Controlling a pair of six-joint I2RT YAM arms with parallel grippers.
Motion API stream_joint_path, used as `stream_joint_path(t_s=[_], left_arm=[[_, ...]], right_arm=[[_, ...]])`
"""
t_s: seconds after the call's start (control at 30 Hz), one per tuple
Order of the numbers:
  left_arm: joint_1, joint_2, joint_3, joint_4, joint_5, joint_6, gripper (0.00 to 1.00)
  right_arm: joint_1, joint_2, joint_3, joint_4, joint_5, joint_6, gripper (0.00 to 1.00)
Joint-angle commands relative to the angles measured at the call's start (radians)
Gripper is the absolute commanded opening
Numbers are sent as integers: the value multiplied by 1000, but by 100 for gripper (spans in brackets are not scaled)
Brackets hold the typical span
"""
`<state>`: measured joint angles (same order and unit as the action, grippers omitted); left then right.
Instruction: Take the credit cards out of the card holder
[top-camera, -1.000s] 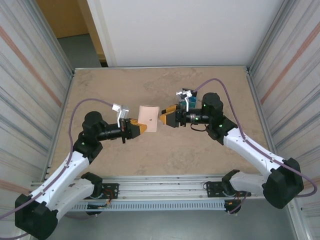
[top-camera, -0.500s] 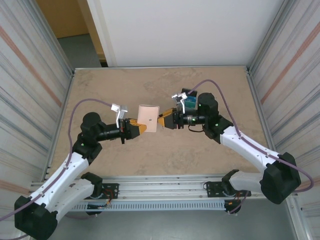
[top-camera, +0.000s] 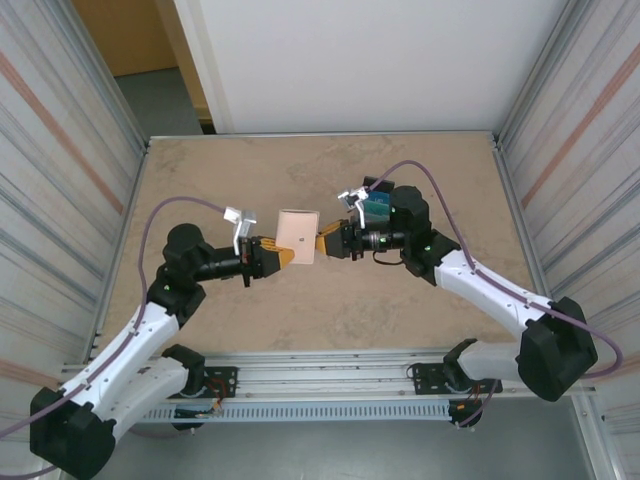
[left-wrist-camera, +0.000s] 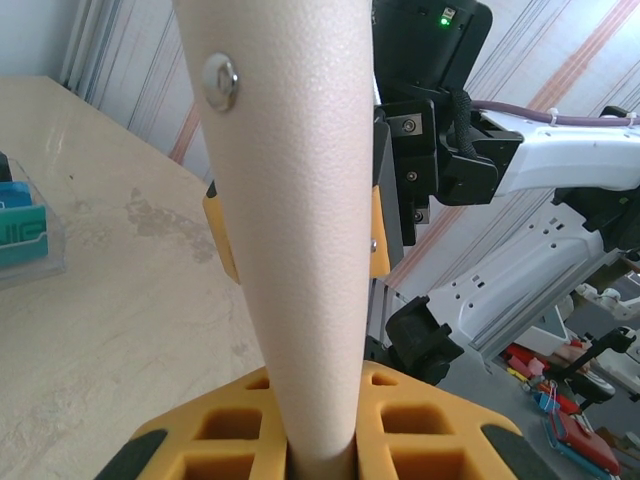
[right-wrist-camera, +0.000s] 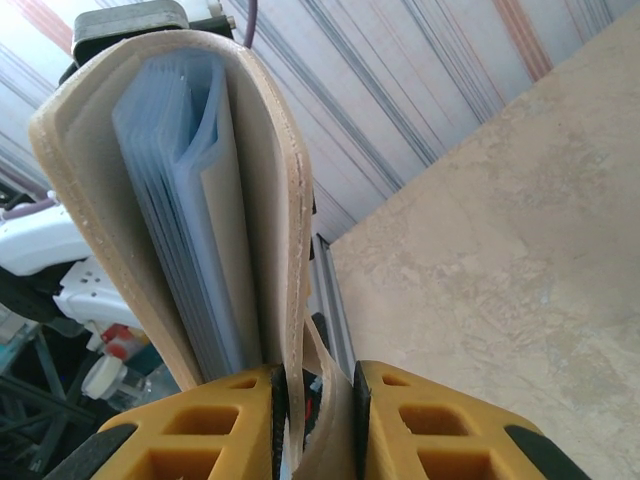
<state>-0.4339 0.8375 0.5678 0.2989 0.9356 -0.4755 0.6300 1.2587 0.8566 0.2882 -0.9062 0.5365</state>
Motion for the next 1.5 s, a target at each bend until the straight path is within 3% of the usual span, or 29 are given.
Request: stream_joint_path(t_s=[0.0,0.1,0.17,0.23,0.4,0.57,0.7,0.93,1.3,1.47], left_arm=[[-12,12,-2,60,21,-8,0],[-11,13,-5,47,1,-6,1],[-12,10,-2,20,-20,1,9],[-11,9,1,-6,-42,6,26],[-12,38,5,-21,-58,-4,64],[-12,110,-2,42,-54,-59,74],[-16,168,-4,95,-49,-89,89],[-35,198,6,107,-106,-79,94],[-103,243,54,16,-272,-3,94],[-106,262,54,11,-310,-3,99]], right_arm=[[23,11,47,30,-32,-12,20],[19,-3,42,14,-12,-19,9],[12,-18,36,-3,6,-25,4],[5,-41,26,-24,33,-28,0],[5,-82,47,-159,134,-55,0],[20,-81,92,-323,248,-83,0],[29,-70,120,-409,319,-78,0],[51,-48,177,-535,450,-58,0],[54,29,240,-627,512,-2,0],[57,32,245,-644,531,11,0]])
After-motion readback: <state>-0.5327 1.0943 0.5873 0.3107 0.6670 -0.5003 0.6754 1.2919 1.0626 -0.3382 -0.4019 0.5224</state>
